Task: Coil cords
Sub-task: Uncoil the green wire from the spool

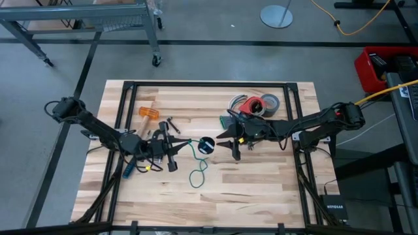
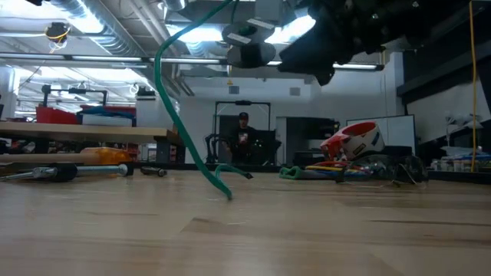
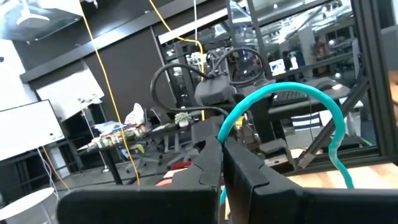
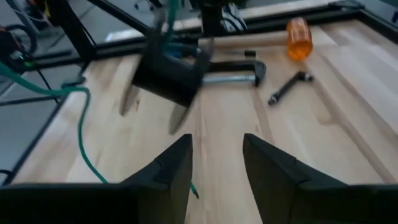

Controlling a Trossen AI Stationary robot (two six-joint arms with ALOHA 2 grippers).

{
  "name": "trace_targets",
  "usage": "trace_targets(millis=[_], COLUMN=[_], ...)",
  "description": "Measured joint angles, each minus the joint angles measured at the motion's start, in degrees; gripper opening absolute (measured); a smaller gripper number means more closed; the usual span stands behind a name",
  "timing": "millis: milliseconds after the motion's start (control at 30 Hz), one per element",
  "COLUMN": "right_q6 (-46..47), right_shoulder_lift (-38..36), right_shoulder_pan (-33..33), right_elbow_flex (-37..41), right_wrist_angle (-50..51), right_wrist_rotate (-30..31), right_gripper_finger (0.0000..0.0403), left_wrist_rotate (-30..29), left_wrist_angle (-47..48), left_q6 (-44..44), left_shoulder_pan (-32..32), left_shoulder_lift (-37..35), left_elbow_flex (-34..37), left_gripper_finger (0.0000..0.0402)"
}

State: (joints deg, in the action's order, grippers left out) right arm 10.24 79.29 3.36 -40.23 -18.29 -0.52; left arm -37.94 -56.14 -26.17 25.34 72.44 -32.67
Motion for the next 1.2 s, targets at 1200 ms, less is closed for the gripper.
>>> trace_targets(millis=[1200], right_q6=[1.8], right_shoulder_lift=[0.0], right_shoulder_pan=[0.0], right_elbow_flex=[0.0], right_wrist_angle=[-14.3], right_wrist_rotate=[1.0], right_gripper_finger=[0.0146], left_wrist_rotate=[6.3], left_wrist_angle=[-22.6], left_q6=[-10.1], left_shoulder_pan=[-1.9], left_shoulder_lift=[0.0], left_elbow_flex=[0.0], left_gripper_finger=[0.0001])
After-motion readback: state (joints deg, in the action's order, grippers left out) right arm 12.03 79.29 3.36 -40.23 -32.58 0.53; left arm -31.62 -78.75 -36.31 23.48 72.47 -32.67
